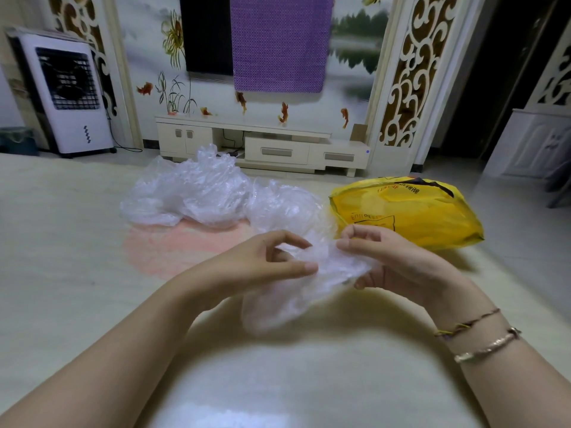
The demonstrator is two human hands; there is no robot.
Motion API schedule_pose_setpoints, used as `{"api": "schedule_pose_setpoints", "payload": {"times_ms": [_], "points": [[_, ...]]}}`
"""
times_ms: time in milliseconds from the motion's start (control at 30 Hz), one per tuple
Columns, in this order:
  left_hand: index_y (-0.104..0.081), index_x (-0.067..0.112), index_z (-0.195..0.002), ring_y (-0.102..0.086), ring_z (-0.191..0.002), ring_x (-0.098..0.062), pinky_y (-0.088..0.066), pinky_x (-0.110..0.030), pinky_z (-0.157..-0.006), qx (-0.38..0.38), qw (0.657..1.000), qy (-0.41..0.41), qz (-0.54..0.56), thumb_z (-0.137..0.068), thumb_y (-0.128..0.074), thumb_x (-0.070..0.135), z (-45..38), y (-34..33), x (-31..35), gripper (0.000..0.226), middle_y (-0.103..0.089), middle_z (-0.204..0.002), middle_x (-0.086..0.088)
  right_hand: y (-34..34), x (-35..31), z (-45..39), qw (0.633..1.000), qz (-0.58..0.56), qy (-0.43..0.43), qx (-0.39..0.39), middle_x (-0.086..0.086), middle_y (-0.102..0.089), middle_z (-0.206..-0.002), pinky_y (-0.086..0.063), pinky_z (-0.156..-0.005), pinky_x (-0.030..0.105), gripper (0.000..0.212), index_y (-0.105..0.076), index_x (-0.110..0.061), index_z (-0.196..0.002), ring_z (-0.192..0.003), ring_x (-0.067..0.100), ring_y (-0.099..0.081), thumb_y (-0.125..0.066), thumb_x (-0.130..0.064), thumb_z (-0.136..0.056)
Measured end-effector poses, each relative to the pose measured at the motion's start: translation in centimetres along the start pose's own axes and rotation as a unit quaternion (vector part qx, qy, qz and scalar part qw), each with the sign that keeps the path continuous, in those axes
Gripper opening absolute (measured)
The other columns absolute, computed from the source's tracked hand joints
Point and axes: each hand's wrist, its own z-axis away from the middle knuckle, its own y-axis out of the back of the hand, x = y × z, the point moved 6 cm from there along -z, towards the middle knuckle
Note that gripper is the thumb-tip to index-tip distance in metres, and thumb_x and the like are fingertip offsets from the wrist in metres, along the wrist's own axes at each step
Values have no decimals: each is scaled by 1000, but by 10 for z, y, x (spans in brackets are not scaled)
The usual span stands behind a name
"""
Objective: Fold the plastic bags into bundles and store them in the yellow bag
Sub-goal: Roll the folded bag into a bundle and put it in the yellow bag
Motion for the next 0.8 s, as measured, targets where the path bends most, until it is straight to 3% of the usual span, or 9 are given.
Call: {"api": "schedule_pose_setpoints", "payload": {"times_ms": [100,167,233,300,400,467,600,700,800], "points": [[-65,32,-111,-66,-88,-18,-50,-36,-90,2,1000,9,26,-71,-83,38,1,3,-1,43,-68,-98,-19,4,-1,-2,998,-47,9,39,9,-63,-86,-49,-47,22,27,-59,-4,-107,-59,16,-61,-66,-20,-86],[-66,28,-110,-67,-80,-17,-53,-27,-74,58,996,11,70,-78,-80,26,1,11,2,35,-71,-97,-14,12,-2,-7,987,-119,46,97,14,-62,-101,-53,-50,25,39,-53,1,-121,-70,20,-65,-61,-21,-91],[-65,23,-111,-65,-67,-10,-49,-19,-59,130,982,21,137,-82,-75,18,1,20,1,31,-70,-87,-6,20,-4,-10,974,-106,106,173,14,-60,-117,-59,-64,33,32,-50,-5,-120,-90,24,-68,-59,-17,-92],[-62,22,-113,-66,-61,-7,-49,-20,-57,195,958,34,206,-85,-72,15,1,26,-4,31,-70,-76,5,22,-14,-6,933,133,211,258,1,-54,-126,-54,-86,34,35,-46,-19,-118,-113,19,-59,-64,-14,-89],[-56,21,-118,-65,-69,-13,-50,-24,-56,254,933,71,246,-86,-70,16,0,30,-16,35,-68,-87,2,-9,-20,-1,785,460,356,213,-9,-41,-130,-36,-101,28,58,-39,-27,-128,-121,15,-43,-69,-25,-78],[-52,18,-122,-65,-70,-15,-50,-22,-47,265,926,86,254,-88,-68,16,-2,28,-21,38,-67,-94,-4,-31,-14,-1,755,519,370,152,-7,-37,-130,-32,-102,28,63,-37,-30,-127,-119,18,-41,-70,-34,-73],[-43,12,-127,-67,-83,-25,-56,-31,-57,235,929,118,261,-90,-65,16,-7,18,-32,43,-61,-114,-17,-58,0,-7,710,597,362,88,-10,-40,-123,-40,-91,30,49,-45,-31,-111,-110,15,-40,-72,-22,-71],[-42,14,-127,-63,-70,-19,-49,-23,-47,235,936,140,224,-89,-66,15,-6,18,-34,45,-60,-116,-15,-60,3,-9,724,591,353,40,-11,-52,-105,-45,-78,35,30,-52,-26,-94,-97,15,-45,-66,-11,-71],[-42,21,-122,-56,-59,-9,-39,-17,-45,285,953,100,21,-82,-71,15,-2,34,-28,50,-59,-94,-1,-49,2,-7,816,493,300,19,-12,-59,-89,-44,-77,31,14,-58,-22,-88,-88,10,-53,-57,-16,-76]]}}
